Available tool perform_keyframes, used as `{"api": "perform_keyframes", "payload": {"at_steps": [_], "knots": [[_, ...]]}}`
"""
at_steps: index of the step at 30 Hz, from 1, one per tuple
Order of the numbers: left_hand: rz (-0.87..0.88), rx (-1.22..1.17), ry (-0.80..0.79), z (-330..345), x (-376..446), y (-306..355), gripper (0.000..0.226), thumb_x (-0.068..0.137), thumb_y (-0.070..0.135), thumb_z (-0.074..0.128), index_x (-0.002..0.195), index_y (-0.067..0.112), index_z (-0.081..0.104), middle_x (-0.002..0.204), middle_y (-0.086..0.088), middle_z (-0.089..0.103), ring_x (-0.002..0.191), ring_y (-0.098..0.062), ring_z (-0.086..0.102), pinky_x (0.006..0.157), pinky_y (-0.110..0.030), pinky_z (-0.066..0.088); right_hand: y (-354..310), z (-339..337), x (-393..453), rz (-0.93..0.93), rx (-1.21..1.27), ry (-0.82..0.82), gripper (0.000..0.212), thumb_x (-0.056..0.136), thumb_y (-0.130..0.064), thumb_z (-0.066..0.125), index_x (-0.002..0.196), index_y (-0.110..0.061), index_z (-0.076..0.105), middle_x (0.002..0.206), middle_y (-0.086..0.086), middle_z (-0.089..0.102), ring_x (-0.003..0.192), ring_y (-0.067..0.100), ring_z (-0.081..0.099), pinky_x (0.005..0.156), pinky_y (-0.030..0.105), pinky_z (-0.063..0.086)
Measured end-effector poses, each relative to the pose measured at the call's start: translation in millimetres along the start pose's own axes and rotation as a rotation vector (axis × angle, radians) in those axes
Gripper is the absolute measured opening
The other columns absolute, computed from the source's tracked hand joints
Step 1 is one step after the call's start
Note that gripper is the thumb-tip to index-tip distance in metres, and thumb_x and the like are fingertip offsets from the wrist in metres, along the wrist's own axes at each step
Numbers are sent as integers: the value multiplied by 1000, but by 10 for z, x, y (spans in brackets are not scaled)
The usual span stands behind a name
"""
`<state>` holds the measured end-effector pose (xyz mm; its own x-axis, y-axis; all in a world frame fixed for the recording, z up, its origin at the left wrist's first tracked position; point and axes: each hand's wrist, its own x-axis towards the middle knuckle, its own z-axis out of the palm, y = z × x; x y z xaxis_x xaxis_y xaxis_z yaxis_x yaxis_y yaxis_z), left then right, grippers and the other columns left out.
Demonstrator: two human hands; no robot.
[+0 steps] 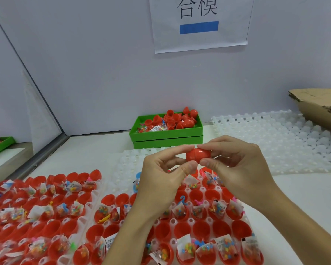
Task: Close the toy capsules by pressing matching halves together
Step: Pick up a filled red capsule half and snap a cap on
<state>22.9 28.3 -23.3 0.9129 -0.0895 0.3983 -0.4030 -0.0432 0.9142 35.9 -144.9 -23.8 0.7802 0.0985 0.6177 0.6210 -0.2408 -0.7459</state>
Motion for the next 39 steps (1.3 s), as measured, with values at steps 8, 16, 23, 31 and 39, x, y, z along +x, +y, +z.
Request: {"api": "perform_keyframes", "payload": {"at_steps": [8, 16, 23, 31, 39], "knots": [[28, 69, 38, 3, 13, 23, 38, 79, 5, 77, 102, 35, 75, 92, 3, 75, 82, -19, 72, 70, -19, 56, 6, 25, -17, 114, 107, -39, 30, 81, -4, 76, 102, -25, 74, 86, -7, 77, 74, 13, 74, 68, 27, 60], [4, 57, 31, 8, 21, 11, 33, 79, 10, 78, 104, 31, 74, 91, 2, 76, 86, -17, 73, 72, -20, 57, -29, 7, -1, 188, 256, -36, 28, 75, -4, 75, 100, -18, 75, 85, -1, 78, 75, 17, 76, 72, 25, 61], [-1, 74, 34, 19, 23, 4, 29, 79, 12, 78, 103, 28, 74, 93, 4, 76, 88, -16, 72, 72, -22, 58, -68, -7, 12, 209, 310, -37, 31, 69, -12, 73, 99, -18, 74, 83, 1, 78, 73, 19, 76, 67, 20, 59], [15, 100, 58, 22, 19, -6, 28, 75, 21, 79, 102, 24, 73, 94, 9, 75, 89, -13, 72, 75, -25, 59, -59, -5, 7, 206, 303, -9, 29, 66, -16, 74, 95, -19, 75, 81, -1, 78, 72, 18, 76, 67, 22, 60], [27, 157, 49, 33, 20, -1, 28, 78, 10, 79, 99, 28, 73, 91, 14, 74, 86, -5, 71, 73, -15, 55, -24, -6, 5, 175, 233, -33, 25, 71, -8, 77, 94, -19, 76, 80, -1, 78, 72, 17, 76, 69, 23, 60]]}}
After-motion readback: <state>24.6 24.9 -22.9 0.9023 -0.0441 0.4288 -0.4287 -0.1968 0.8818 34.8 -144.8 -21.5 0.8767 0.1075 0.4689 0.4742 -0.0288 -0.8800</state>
